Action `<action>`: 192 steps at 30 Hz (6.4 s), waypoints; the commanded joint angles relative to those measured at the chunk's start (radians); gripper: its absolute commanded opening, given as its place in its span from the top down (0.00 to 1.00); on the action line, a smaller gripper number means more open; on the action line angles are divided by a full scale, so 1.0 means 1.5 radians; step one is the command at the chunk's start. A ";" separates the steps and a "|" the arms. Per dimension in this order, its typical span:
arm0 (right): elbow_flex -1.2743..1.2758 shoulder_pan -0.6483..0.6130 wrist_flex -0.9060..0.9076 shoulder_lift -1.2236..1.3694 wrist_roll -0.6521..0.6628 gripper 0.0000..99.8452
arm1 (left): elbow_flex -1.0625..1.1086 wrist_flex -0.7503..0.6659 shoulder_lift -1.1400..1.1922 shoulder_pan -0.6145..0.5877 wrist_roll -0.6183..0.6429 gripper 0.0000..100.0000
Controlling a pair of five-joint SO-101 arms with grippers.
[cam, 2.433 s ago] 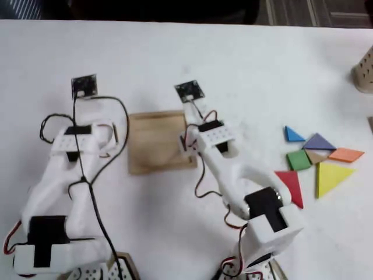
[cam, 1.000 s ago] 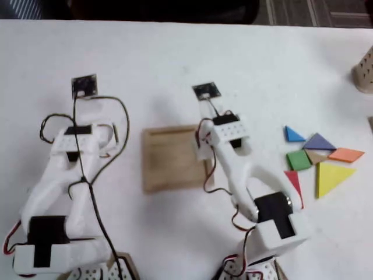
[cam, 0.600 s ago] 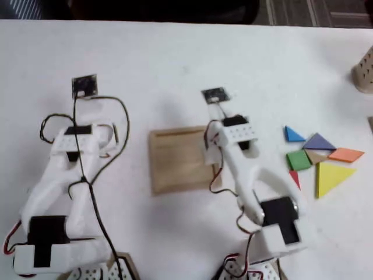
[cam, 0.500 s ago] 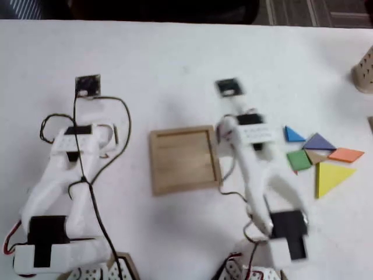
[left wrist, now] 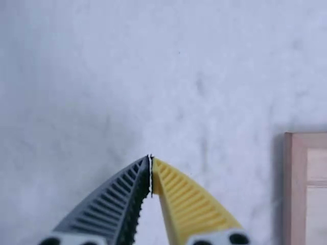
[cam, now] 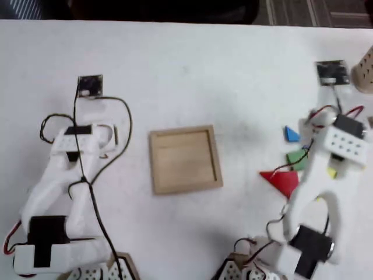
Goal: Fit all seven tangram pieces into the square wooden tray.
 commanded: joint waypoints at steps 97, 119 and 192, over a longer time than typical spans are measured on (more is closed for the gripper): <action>-0.343 0.081 0.075 0.467 0.658 0.72 | -0.031 -0.036 -0.001 0.025 -0.065 0.95; -0.361 0.074 0.083 0.475 0.652 0.72 | -0.031 -0.036 -0.001 0.025 -0.065 0.95; -0.512 0.042 0.249 0.459 0.479 0.97 | -0.031 -0.036 -0.001 0.027 -0.065 0.95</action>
